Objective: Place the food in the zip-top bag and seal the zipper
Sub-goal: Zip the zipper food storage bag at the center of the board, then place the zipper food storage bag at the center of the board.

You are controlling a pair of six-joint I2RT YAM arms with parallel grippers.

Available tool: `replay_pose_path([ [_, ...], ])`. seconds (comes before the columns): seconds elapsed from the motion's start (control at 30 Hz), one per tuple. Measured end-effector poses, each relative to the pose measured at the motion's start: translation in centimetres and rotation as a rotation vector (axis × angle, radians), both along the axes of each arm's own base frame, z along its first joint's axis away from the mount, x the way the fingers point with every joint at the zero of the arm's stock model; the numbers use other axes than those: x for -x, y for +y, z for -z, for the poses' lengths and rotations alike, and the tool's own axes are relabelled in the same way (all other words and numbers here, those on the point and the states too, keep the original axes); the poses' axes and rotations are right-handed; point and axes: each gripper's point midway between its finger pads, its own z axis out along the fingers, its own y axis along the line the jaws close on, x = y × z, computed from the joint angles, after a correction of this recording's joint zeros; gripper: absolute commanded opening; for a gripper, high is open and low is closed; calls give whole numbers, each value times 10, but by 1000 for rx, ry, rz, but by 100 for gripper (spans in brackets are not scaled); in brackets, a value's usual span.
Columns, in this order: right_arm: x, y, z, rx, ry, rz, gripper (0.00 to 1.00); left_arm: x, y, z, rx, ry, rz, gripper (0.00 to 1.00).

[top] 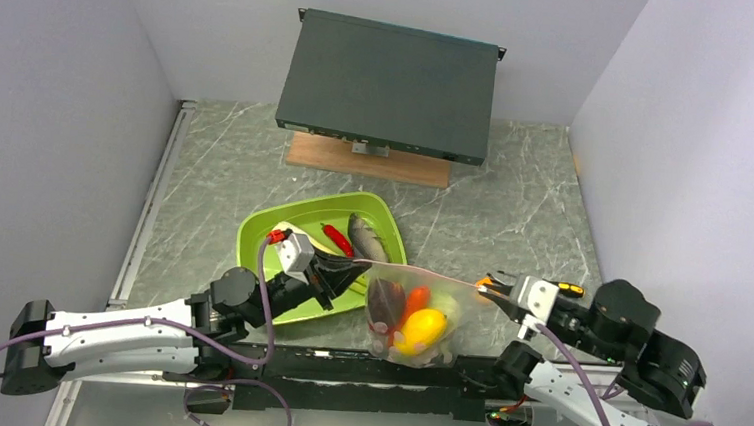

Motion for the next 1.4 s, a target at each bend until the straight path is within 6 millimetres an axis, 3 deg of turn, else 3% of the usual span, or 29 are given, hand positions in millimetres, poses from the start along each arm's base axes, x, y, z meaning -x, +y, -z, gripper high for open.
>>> replay_pose_path([
  [0.23, 11, -33, 4, -22, -28, 77, 0, -8, 7, 5, 0, 20, -55, 0],
  [0.4, 15, -40, 8, -22, -16, 94, 0, -7, 5, 8, -7, 23, -50, 0],
  [0.43, 15, -41, 8, -21, -14, 95, 14, -7, 4, 9, -13, 24, -49, 0],
  [0.5, 16, -42, 8, -20, -7, 100, 60, -8, 1, 9, -20, 26, -48, 0],
  [0.53, 16, -43, 9, -19, 0, 105, 72, -8, 0, 9, -22, 26, -48, 0],
  [0.63, 14, -46, 6, -19, 16, 133, 85, -14, 0, 10, -36, 33, -73, 0],
  [0.77, 11, -33, -4, -29, 47, 113, 87, -17, -2, 10, -42, 36, -81, 0],
  [0.97, -10, 24, -9, -10, 156, 29, 87, -17, -5, 8, -51, 37, -72, 0],
  [1.2, -39, 93, 12, 47, 299, -68, 77, -8, -11, 6, -61, 20, -16, 0],
  [1.4, -33, 116, 32, 103, 383, -187, 74, 8, -20, 2, -93, -27, 84, 0],
])
